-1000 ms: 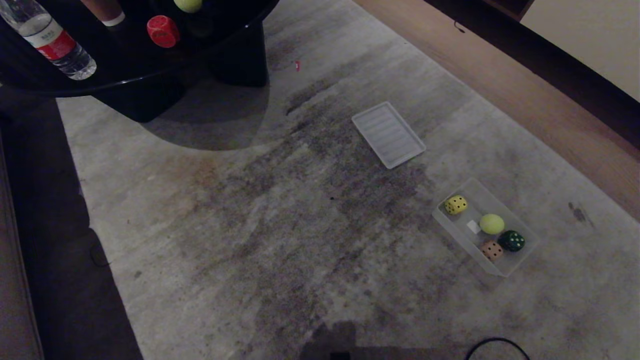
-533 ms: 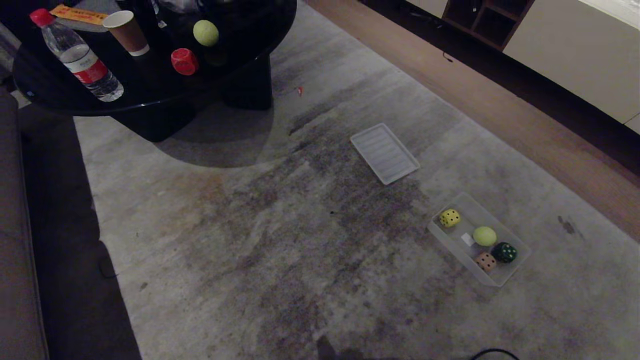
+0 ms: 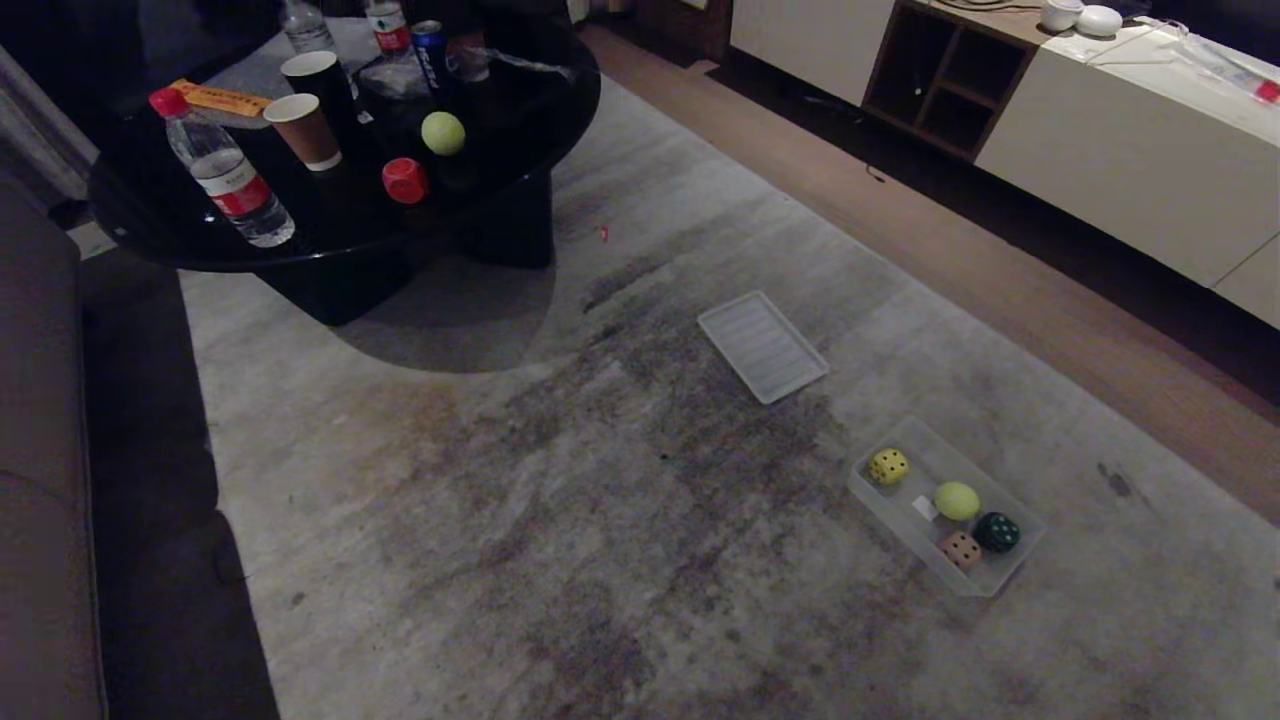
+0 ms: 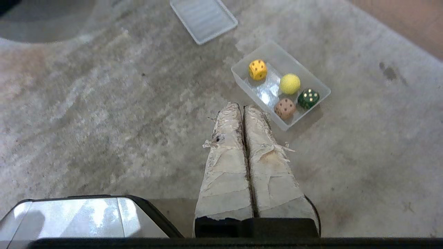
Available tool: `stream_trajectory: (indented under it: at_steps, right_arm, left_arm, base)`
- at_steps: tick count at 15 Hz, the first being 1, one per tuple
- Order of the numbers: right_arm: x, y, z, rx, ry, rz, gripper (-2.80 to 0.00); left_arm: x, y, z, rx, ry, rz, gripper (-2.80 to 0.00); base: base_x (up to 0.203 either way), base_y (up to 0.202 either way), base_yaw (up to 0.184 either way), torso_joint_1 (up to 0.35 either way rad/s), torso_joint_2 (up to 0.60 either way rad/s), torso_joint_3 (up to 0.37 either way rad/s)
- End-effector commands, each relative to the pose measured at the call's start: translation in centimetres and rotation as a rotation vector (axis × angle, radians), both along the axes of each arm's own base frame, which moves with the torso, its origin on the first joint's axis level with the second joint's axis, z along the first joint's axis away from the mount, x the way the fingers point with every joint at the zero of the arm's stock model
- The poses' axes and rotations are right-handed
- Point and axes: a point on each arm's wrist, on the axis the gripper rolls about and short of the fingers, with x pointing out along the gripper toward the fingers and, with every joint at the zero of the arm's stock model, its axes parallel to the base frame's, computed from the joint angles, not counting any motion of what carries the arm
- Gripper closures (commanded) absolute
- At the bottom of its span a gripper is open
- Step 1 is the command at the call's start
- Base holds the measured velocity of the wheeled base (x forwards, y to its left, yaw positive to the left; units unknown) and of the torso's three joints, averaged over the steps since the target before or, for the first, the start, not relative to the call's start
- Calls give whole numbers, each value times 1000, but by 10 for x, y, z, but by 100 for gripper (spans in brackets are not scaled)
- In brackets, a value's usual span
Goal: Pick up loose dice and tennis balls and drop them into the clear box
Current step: Pick up toys out of the box
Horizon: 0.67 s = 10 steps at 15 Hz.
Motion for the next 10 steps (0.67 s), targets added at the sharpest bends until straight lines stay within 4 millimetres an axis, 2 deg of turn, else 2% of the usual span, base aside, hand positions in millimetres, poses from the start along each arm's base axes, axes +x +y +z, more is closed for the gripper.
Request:
stream_trajectory:
  at_steps: [1, 10]
  right_arm:
    - [0, 0, 0, 1, 3, 0, 0]
    - [0, 0, 0, 1, 3, 0, 0]
  left_arm:
    - [0, 0, 0, -1, 3, 1, 0]
    - [0, 0, 0, -2, 1, 1, 0]
  base:
    - [0, 0, 0, 2, -2, 203]
    - [0, 0, 0, 2, 1, 204]
